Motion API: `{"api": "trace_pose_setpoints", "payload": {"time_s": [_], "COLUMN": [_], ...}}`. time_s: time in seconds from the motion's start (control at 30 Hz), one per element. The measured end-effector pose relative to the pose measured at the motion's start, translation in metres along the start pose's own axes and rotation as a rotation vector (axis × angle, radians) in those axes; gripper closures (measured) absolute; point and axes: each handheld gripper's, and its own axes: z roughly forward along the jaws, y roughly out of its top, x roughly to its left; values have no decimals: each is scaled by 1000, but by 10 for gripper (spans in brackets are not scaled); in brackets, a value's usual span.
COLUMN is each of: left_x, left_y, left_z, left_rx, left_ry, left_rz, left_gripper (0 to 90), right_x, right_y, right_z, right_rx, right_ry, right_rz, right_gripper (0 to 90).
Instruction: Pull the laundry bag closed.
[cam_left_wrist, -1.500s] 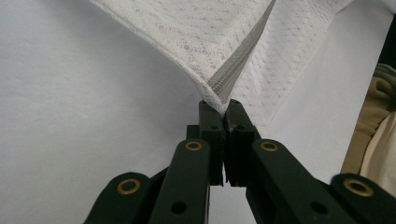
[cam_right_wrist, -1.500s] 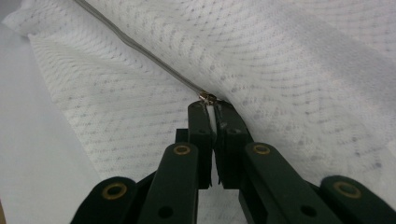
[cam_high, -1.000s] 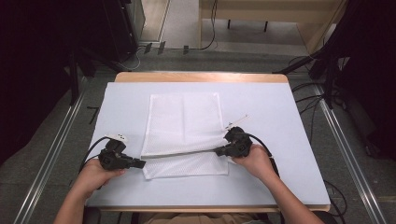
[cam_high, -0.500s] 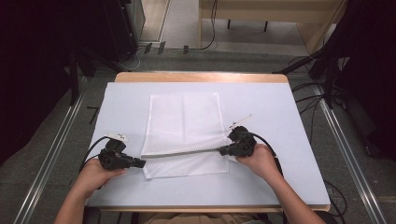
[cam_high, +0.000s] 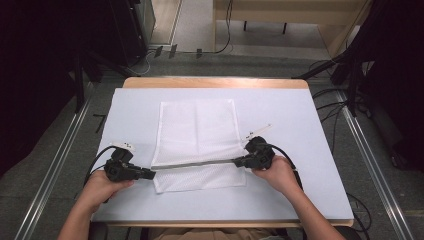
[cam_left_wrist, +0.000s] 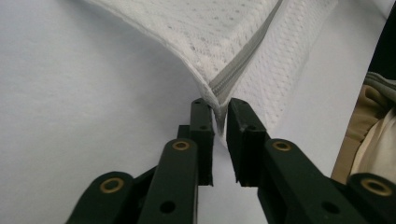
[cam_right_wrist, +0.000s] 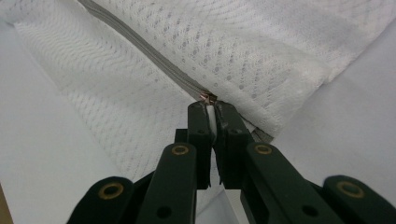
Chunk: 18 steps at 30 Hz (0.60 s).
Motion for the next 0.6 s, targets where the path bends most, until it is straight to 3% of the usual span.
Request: {"api": "trace_pose_setpoints", "payload": {"time_s": [0.17,0.37,0.5,0.57,0.6], "left_x": [2,0,1,1,1], "left_y": [1,3,3,3,3], "left_z": [-1,-2,-4,-5,-6], "left_rx": [-9,-24,-52,-83,-95], "left_ry": [-12,2,21,39,48], "left_rz": [-23,-16,-10,-6,-2], "left_gripper": [704,624,554,482,430], "right_x": [2,5,5,3,2], "right_y": [1,2,2,2,1], "right_z": [2,2,0,-1,-3], "right_rx": [-4,-32,-54,-77,-104], "right_ry": [0,-22,-28,-34,-47], "right_rz": [-4,-33,-41,-50,-64], "right_gripper": [828,733,626,563,490]}}
